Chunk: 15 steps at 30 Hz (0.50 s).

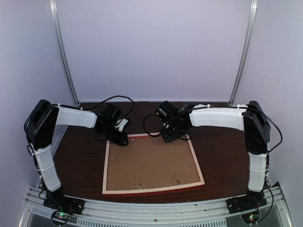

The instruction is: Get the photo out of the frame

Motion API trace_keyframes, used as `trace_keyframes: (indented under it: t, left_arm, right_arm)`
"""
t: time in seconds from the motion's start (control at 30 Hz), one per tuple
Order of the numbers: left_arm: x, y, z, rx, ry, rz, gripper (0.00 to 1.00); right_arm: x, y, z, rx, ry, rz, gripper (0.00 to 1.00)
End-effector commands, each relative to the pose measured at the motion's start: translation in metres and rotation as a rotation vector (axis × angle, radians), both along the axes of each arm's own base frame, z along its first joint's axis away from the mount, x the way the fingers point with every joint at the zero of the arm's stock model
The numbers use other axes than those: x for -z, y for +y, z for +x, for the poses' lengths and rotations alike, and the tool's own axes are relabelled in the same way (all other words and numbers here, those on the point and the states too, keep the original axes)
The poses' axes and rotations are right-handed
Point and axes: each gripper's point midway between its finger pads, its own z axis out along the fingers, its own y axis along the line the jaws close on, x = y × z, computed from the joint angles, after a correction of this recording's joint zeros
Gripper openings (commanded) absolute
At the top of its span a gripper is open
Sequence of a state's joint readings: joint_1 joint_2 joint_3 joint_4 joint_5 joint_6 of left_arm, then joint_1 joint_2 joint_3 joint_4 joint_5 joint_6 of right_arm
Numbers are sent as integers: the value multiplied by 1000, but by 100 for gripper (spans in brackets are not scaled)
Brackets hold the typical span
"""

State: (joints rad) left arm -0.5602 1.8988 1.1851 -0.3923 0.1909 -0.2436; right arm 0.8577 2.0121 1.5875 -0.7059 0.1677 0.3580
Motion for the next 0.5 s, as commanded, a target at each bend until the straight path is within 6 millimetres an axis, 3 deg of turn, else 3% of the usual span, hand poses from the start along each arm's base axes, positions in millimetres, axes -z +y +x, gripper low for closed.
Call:
trace_keyframes:
  t: [0.0, 0.47]
  left_arm:
    - [9, 0, -17, 8, 39, -1, 29]
    - [9, 7, -21, -14, 28, 8, 29]
  right_arm:
    - [20, 22, -21, -52, 78, 2, 0]
    - [10, 39, -44, -119, 83, -8, 0]
